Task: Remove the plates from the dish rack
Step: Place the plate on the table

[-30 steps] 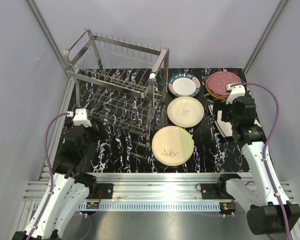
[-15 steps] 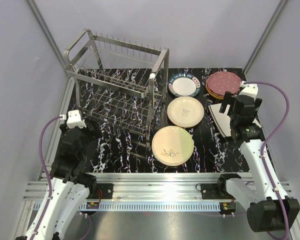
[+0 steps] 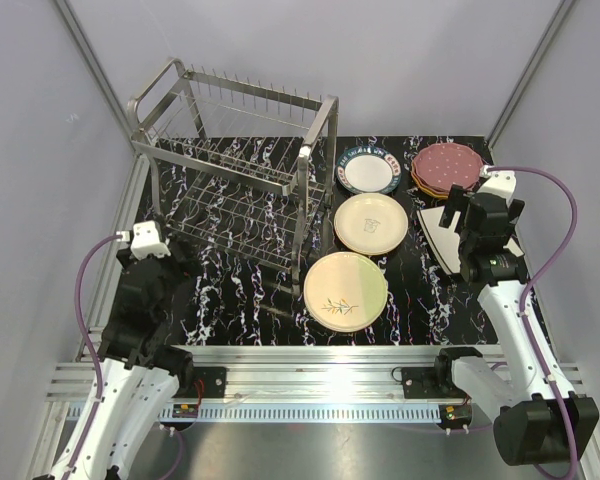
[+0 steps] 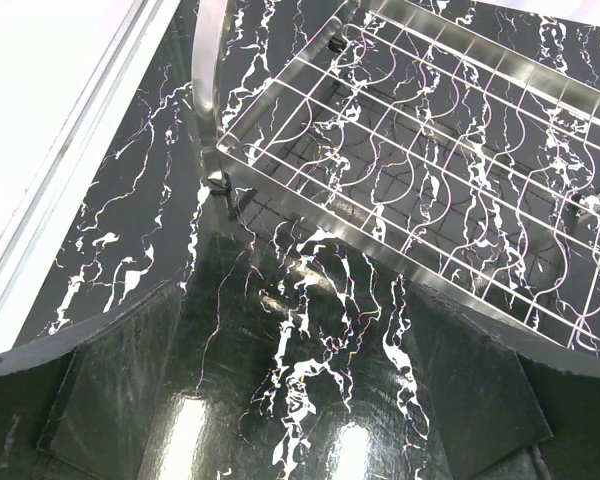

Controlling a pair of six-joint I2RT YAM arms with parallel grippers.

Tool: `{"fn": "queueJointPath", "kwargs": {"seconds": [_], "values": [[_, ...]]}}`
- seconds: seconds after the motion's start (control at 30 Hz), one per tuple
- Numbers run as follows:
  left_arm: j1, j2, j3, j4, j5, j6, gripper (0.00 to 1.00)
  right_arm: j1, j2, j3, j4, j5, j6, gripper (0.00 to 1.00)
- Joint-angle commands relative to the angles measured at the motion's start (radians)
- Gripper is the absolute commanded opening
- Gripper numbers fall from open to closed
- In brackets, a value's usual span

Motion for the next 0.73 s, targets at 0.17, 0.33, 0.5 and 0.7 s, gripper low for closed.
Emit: {"fn": "queueJointPath", "kwargs": {"seconds": [0.17, 0.33, 0.5, 0.7], "values": [[0.002, -0.010, 0.010, 0.048, -0.019, 0.001, 0.99, -0.004, -0.003, 0.001, 0.056, 0.031, 0.001, 1.00], [0.003, -0.010, 0.010, 0.047, -0.018, 0.001, 0.99, -0.006, -0.003, 0.002, 0.056, 0.036, -0.001, 1.00], [0.003, -0.018, 0.009, 0.045, -0.019, 0.001, 0.99, -0.012, -0.004, 0.001, 0.053, 0.037, 0.004, 1.00], [0.003, -0.021, 0.007, 0.047, -0.027, 0.004, 0.99, -0.017, -0.023, 0.002, 0.027, -0.034, -0.027, 1.00]]}}
